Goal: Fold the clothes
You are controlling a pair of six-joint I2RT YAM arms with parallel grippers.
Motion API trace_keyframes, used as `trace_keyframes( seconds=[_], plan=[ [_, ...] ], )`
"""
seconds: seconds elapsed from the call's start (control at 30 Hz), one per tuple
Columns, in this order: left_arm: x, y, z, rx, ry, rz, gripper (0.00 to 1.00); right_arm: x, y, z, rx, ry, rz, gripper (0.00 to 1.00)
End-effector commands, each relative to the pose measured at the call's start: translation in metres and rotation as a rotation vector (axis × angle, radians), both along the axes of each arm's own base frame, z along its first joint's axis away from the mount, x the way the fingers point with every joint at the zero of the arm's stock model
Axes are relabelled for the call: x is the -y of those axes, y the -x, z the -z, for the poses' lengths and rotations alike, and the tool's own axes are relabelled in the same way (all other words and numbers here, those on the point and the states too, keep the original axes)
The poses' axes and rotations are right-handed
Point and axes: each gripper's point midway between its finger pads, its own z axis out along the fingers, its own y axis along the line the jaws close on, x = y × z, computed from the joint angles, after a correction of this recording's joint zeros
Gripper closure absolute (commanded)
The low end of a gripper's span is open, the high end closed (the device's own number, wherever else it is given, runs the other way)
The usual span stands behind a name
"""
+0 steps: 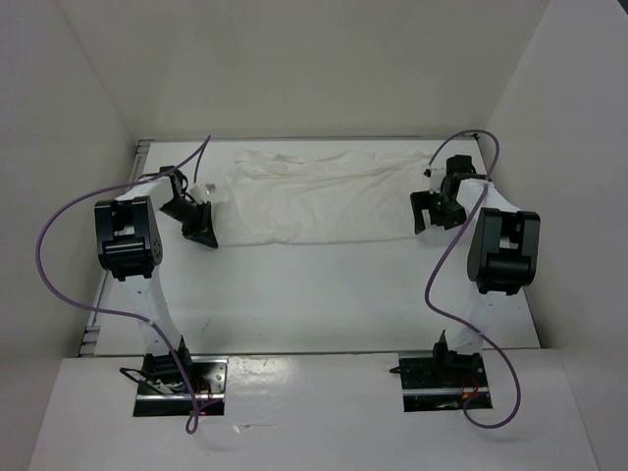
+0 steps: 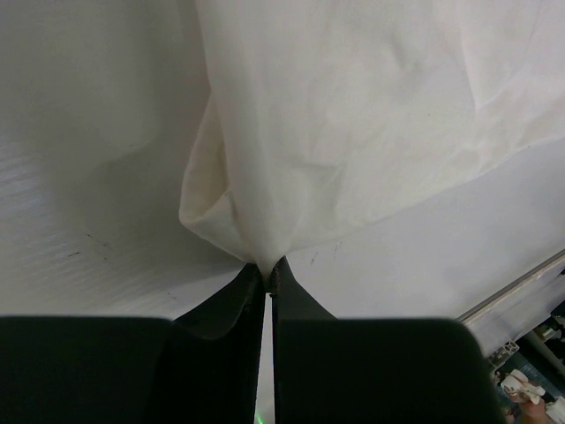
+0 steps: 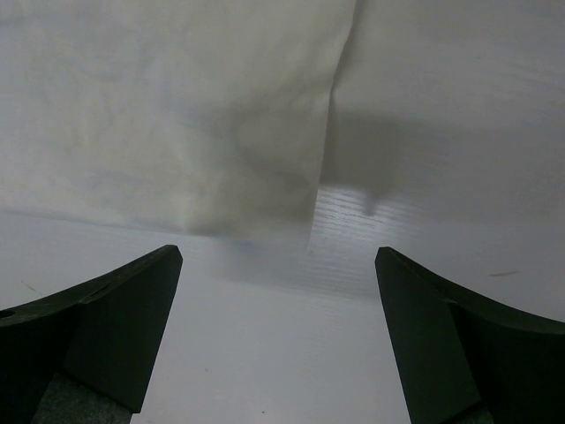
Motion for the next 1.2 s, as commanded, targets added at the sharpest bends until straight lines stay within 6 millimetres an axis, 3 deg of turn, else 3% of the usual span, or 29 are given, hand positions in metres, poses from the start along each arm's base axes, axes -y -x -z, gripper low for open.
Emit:
trace_keyframes(
  seconds=[0.0, 0.17, 0.43, 0.53, 0.77, 1.17],
  plan=[
    [-0.002, 0.008, 0.012, -0.031, -0.025, 0.028, 0.91, 0.003, -0.017, -0.003, 0.057, -0.042, 0.019, 0.01],
    [-0.002, 0.010, 0.011, -0.031, -0.025, 0.028, 0.91, 0.002, -0.013, 0.017, 0.009, -0.072, 0.020, 0.05],
    [-0.002, 0.010, 0.011, -0.031, -0.025, 0.028, 0.93, 0.001, -0.013, 0.029, -0.002, -0.117, 0.023, 0.10],
    [-0.002, 0.010, 0.011, -0.031, -0.025, 0.028, 0.93, -0.001, -0.008, 0.037, -0.033, -0.148, 0.025, 0.17],
    [-0.002, 0.012, 0.009, -0.031, -0.025, 0.028, 0.93, -0.008, -0.008, 0.041, -0.041, -0.185, -0.007, 0.34],
    [0.000, 0.012, 0.009, -0.030, -0.016, 0.028, 0.94, -0.014, 0.001, 0.047, -0.082, -0.221, -0.021, 0.45]
  ],
)
